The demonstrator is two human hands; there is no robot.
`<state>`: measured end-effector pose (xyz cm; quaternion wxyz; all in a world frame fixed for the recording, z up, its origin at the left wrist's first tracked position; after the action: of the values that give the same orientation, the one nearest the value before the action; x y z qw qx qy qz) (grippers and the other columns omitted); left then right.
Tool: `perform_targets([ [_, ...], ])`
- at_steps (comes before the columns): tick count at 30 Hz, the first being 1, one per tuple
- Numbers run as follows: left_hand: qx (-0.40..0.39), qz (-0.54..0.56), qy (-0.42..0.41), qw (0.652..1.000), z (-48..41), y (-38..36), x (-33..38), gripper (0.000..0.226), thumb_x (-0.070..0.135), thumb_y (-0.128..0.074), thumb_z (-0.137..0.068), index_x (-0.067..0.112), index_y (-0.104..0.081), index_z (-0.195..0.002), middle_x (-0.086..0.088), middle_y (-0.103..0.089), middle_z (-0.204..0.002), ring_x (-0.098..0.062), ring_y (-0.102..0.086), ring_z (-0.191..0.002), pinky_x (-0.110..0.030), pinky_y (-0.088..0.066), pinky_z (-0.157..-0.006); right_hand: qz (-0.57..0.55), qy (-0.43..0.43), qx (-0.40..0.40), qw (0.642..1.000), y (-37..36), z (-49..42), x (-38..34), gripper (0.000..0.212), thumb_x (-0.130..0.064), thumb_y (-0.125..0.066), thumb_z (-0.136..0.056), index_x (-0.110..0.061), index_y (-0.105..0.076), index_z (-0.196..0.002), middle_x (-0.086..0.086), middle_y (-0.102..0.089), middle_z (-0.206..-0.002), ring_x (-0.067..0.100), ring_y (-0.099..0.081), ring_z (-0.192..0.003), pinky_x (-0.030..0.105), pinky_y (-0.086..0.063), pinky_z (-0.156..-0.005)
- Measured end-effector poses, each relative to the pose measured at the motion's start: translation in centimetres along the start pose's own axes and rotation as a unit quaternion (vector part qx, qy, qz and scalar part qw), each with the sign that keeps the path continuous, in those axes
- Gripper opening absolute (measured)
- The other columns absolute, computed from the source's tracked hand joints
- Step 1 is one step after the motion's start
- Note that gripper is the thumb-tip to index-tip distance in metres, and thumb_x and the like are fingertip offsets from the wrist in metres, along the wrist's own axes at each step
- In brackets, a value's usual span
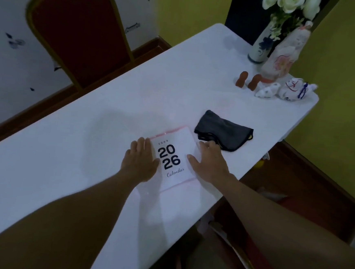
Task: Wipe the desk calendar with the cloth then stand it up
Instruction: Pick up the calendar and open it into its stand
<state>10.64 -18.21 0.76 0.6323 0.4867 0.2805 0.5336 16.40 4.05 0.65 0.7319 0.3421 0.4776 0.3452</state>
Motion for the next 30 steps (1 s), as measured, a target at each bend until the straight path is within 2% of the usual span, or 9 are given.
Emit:
perform_targets([
  [5, -0.045, 0.132, 0.142, 0.980, 1.9, -1.8, -0.8, 0.092, 0.044, -0.060, -0.091, -0.002, -0.005, -0.149, -0.022, -0.029, -0.143, -0.041, -0.035, -0.130, -0.053, -0.039, -0.104, -0.022, -0.035, -0.020, 0.999, -1.9, 0.9, -0.2, 0.047, -0.043, -0.065, -0.088, -0.008, -0.048, -0.115, 0.011, -0.042, -0.125, 0.028, -0.043, -0.119, 0.037, -0.043, -0.099],
  [9, -0.030, 0.252, 0.181, 0.950, 1.8, -1.8, -1.2, 0.079, 0.026, -0.067, -0.089, -0.007, -0.018, -0.142, -0.027, -0.035, -0.137, -0.047, -0.042, -0.125, -0.051, -0.041, -0.104, -0.078, -0.086, -0.017, 0.993, -2.2, 0.8, -0.2, 0.070, -0.040, -0.073, -0.082, -0.008, -0.045, -0.137, 0.012, -0.041, -0.132, 0.029, -0.043, -0.124, 0.039, -0.042, -0.105],
  [14, -0.033, 0.304, 0.194, 0.932, 1.5, -0.9, -2.2, 0.066, 0.016, -0.067, -0.084, -0.006, -0.028, -0.132, -0.024, -0.038, -0.132, -0.042, -0.046, -0.122, -0.046, -0.045, -0.100, -0.172, -0.118, 0.009, 0.978, -2.5, 0.8, -0.1, 0.065, -0.032, -0.082, -0.070, -0.013, -0.049, -0.123, 0.002, -0.047, -0.117, 0.025, -0.053, -0.113, 0.041, -0.051, -0.098],
  [18, 0.053, 0.356, 0.145, 0.922, 1.2, 0.3, -2.6, 0.055, 0.008, -0.066, -0.082, -0.005, -0.030, -0.122, -0.017, -0.034, -0.121, -0.036, -0.041, -0.120, -0.046, -0.047, -0.099, -0.235, -0.093, 0.059, 0.966, -2.0, 0.8, -0.8, 0.056, -0.024, -0.083, -0.069, -0.013, -0.048, -0.112, 0.007, -0.054, -0.113, 0.025, -0.056, -0.106, 0.042, -0.053, -0.091],
  [20, 0.102, 0.361, 0.107, 0.921, 0.8, 1.3, -2.6, 0.055, 0.005, -0.064, -0.083, -0.006, -0.028, -0.123, -0.014, -0.030, -0.120, -0.035, -0.039, -0.122, -0.043, -0.048, -0.097, -0.261, -0.069, 0.092, 0.958, -1.4, 0.5, -1.5, 0.052, -0.019, -0.081, -0.071, -0.014, -0.046, -0.110, 0.007, -0.054, -0.111, 0.023, -0.056, -0.102, 0.035, -0.052, -0.085],
  [23, 0.159, 0.353, 0.050, 0.921, 0.0, 3.2, -2.7, 0.064, 0.003, -0.064, -0.083, -0.010, -0.023, -0.131, -0.020, -0.028, -0.131, -0.036, -0.033, -0.128, -0.039, -0.045, -0.101, -0.279, -0.034, 0.131, 0.951, -0.1, -0.3, -2.6, 0.046, -0.015, -0.079, -0.076, -0.014, -0.044, -0.105, 0.005, -0.052, -0.104, 0.018, -0.053, -0.090, 0.019, -0.042, -0.070],
  [26, 0.195, 0.348, 0.013, 0.917, -0.8, 4.7, -2.7, 0.067, 0.001, -0.063, -0.084, -0.009, -0.022, -0.136, -0.022, -0.028, -0.136, -0.033, -0.030, -0.129, -0.034, -0.037, -0.105, -0.290, -0.016, 0.147, 0.945, 0.8, -1.2, -3.2, 0.041, -0.013, -0.075, -0.080, -0.013, -0.041, -0.101, 0.010, -0.052, -0.102, 0.020, -0.052, -0.086, 0.023, -0.043, -0.068],
  [28, 0.215, 0.344, -0.012, 0.914, -1.1, 5.3, -2.7, 0.063, 0.002, -0.062, -0.085, -0.008, -0.025, -0.135, -0.022, -0.029, -0.136, -0.032, -0.033, -0.126, -0.035, -0.041, -0.102, -0.296, -0.015, 0.150, 0.943, 1.0, -1.7, -3.3, 0.036, -0.012, -0.071, -0.083, -0.012, -0.040, -0.101, 0.014, -0.055, -0.102, 0.025, -0.056, -0.088, 0.027, -0.045, -0.068],
  [30, 0.217, 0.346, -0.034, 0.912, -1.2, 5.4, -2.9, 0.058, 0.003, -0.060, -0.088, -0.008, -0.026, -0.134, -0.022, -0.030, -0.135, -0.030, -0.036, -0.123, -0.037, -0.047, -0.098, -0.298, -0.018, 0.145, 0.943, 1.0, -1.9, -3.0, 0.033, -0.014, -0.068, -0.085, -0.014, -0.040, -0.101, 0.012, -0.057, -0.101, 0.023, -0.058, -0.087, 0.025, -0.044, -0.064],
])
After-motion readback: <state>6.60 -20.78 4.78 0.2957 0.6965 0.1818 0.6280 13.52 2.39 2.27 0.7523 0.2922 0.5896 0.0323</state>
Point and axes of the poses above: each hand's wrist, its own z-axis away from the middle knuckle, its own y-axis out of the back of the hand, x = y × z, the point moved 1 cm from there along -z, towards the middle knuckle
